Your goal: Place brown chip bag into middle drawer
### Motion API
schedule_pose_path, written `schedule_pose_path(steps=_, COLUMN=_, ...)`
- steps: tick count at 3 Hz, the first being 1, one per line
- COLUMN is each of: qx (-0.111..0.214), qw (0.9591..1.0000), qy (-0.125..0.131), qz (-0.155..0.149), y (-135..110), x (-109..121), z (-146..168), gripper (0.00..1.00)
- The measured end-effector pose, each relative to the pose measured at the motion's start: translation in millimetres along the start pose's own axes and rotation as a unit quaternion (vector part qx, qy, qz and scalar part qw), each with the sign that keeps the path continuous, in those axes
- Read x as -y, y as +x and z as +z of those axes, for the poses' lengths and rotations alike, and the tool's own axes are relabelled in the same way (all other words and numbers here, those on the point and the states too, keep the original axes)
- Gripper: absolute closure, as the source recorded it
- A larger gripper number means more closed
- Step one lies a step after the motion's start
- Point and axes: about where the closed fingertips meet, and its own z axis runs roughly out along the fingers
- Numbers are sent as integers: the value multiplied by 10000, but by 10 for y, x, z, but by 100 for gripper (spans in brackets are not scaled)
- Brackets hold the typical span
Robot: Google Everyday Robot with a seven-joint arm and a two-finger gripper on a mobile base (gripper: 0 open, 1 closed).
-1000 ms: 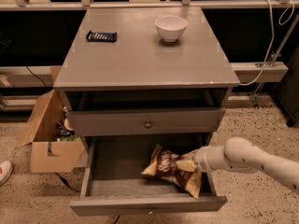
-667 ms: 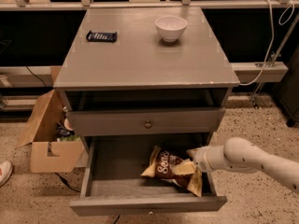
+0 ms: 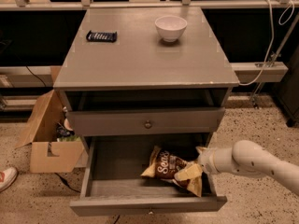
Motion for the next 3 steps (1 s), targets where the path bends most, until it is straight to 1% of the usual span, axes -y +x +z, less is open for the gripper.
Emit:
schedule_pose_path(steps=1, qx=377, qw=9991, qy=83, qz=-179, y=-113, x=-141, z=-568, gripper=0)
schedule_pose_path(steps=2, qx=700, qw=9950, qy=699, qz=-166, y=-222, x=85, z=-1478, gripper=0)
schedule_pose_path(steps=3, qx=700, qw=9950, qy=699, qz=-166, y=-222, x=85, z=-1478, gripper=0)
